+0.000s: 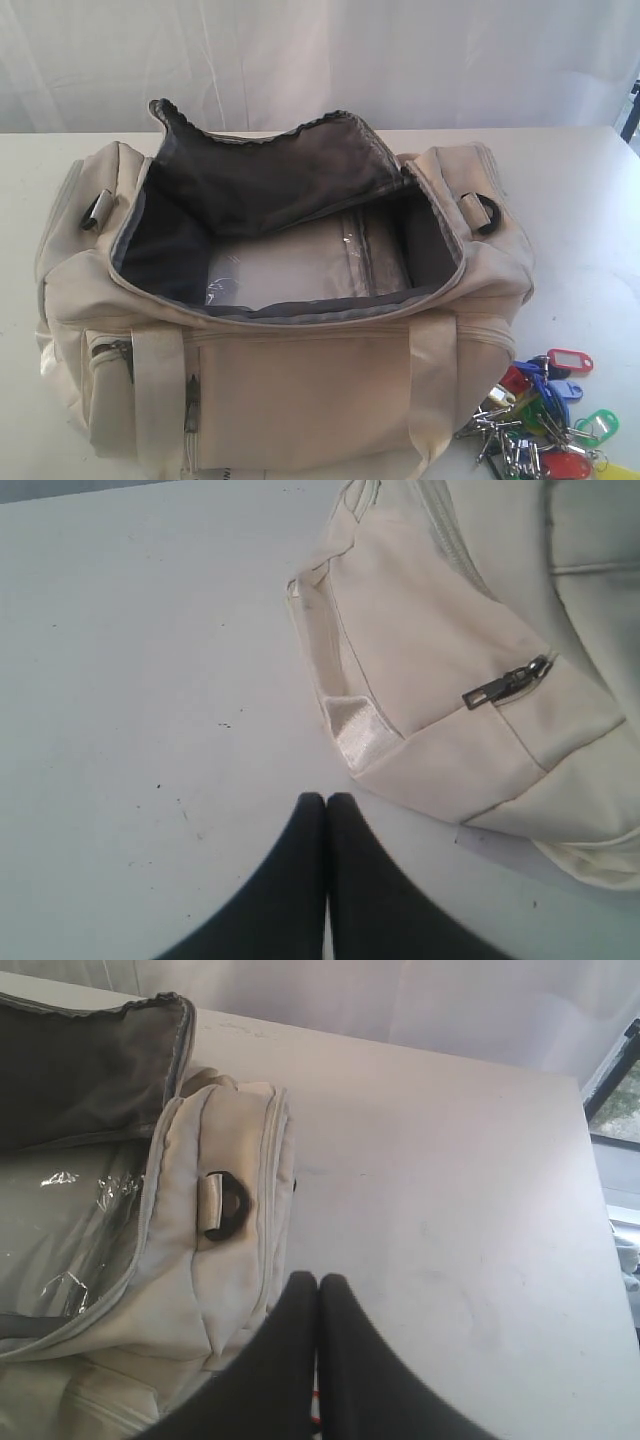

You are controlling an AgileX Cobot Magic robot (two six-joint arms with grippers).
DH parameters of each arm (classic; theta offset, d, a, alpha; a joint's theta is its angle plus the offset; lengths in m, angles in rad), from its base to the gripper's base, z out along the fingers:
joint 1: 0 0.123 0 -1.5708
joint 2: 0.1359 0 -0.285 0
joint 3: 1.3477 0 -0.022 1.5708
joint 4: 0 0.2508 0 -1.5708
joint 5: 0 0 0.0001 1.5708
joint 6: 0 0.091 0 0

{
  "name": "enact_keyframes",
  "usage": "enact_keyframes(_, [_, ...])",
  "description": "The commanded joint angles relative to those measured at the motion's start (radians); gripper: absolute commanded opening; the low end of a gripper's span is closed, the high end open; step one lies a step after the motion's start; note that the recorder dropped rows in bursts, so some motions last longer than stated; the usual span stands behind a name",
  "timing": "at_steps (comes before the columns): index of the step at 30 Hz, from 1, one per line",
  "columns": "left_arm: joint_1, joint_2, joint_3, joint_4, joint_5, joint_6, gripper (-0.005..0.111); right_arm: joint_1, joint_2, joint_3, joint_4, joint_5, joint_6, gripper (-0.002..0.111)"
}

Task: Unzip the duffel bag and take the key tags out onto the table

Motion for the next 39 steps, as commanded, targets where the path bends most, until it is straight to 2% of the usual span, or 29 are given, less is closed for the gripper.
enact_keyframes(1, [0.0,-0.005,0.003,-0.001,0.009,0.062,0.0,-0.005,-0.005,0.005,-0.003,-0.004,0.004,0.0])
enact_keyframes(21, [0.0,-0.005,0.003,-0.001,-0.001,0.061,0.0,-0.004,-0.005,0.005,-0.01,-0.003,0.004,0.0])
enact_keyframes(26, [0.0,-0.005,0.003,-0.001,-0.001,0.061,0.0,0.058,-0.027,0.007,-0.003,-0.003,0.006,0.0])
enact_keyframes(32, [0.0,-0.005,0.003,-0.001,-0.001,0.061,0.0,0.092,-0.199,0.035,0.01,-0.038,0.041,0.0])
enact_keyframes(39, [0.0,-0.005,0.003,-0.001,-0.001,0.061,0.0,0.076,-0.557,0.296,0.091,-0.326,0.086,0.0])
